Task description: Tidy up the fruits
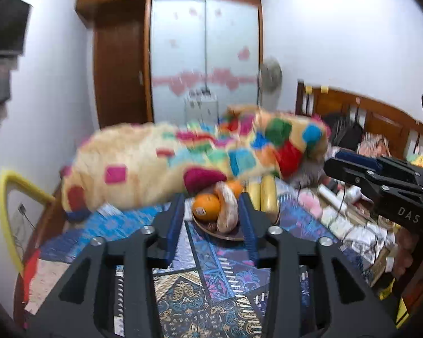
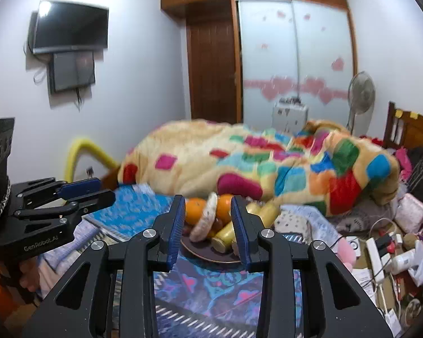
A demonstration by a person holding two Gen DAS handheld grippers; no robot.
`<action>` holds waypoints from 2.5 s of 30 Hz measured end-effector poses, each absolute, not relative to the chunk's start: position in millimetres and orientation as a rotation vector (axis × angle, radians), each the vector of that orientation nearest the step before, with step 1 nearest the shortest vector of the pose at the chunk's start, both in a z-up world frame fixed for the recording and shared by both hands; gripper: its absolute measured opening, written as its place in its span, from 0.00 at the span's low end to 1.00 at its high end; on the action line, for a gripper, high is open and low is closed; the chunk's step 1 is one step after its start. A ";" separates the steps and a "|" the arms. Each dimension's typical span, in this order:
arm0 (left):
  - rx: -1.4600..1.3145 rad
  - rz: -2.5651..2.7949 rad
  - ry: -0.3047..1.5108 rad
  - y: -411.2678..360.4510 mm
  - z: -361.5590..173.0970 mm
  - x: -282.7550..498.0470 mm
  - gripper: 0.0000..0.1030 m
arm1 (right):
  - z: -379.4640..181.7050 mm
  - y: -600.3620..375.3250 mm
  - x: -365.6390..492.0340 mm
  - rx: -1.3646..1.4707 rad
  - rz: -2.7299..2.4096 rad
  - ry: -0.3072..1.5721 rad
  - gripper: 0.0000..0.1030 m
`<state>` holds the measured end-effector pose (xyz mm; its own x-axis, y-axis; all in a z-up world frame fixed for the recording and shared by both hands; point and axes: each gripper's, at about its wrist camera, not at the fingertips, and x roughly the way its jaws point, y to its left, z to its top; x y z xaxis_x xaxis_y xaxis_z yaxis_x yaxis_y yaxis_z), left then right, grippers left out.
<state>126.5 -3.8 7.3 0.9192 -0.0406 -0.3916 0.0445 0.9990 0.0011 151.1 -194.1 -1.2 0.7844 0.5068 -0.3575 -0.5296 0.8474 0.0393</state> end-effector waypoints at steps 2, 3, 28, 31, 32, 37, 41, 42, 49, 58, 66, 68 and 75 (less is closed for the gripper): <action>0.003 -0.038 0.342 -5.0 19.8 100.3 0.52 | 8.2 -199.4 132.4 -0.043 0.555 0.329 0.32; -0.003 -0.038 0.318 -5.4 24.9 88.9 0.54 | 12.6 -202.1 121.5 -0.032 0.550 0.307 0.36; 0.018 0.012 0.111 -22.3 45.6 -27.8 0.97 | 25.8 -212.5 15.1 -0.028 0.385 0.033 1.00; 0.022 0.016 0.111 -23.3 44.2 -27.4 0.97 | 24.4 -212.7 13.6 -0.028 0.379 0.029 1.00; 0.023 0.016 0.111 -23.3 44.4 -27.6 0.97 | 24.3 -213.0 13.5 -0.026 0.378 0.029 1.00; 0.022 0.019 0.105 -24.1 43.8 -28.7 0.99 | 24.3 -212.6 12.7 -0.025 0.375 0.028 1.00; 0.021 0.016 0.110 -24.8 43.1 -28.1 0.99 | 22.7 -212.9 11.1 -0.024 0.374 0.030 1.00; 0.022 0.015 0.110 -24.8 43.1 -28.1 0.99 | 22.7 -213.2 11.0 -0.024 0.374 0.030 1.00; 0.024 0.014 0.109 -26.2 42.5 -25.9 1.00 | 22.9 -213.4 11.0 -0.022 0.373 0.031 1.00; 0.035 0.013 0.103 -27.1 40.0 -26.5 1.00 | 21.7 -214.7 10.7 -0.021 0.374 0.032 1.00; 0.030 0.010 0.104 -26.9 41.1 -28.3 1.00 | 20.3 -218.4 10.9 -0.017 0.370 0.036 1.00; 0.030 0.009 0.104 -27.1 41.6 -28.0 1.00 | 19.8 -220.1 10.8 -0.017 0.370 0.037 1.00; 0.031 0.009 0.102 -27.4 41.8 -28.4 1.00 | 20.7 -221.2 10.2 -0.015 0.369 0.037 1.00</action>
<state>-28.4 -27.3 41.8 0.9948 0.0106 -0.1017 -0.0074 0.9995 0.0312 10.2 -221.2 20.7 0.9322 0.3599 -0.0393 -0.3604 0.9328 -0.0075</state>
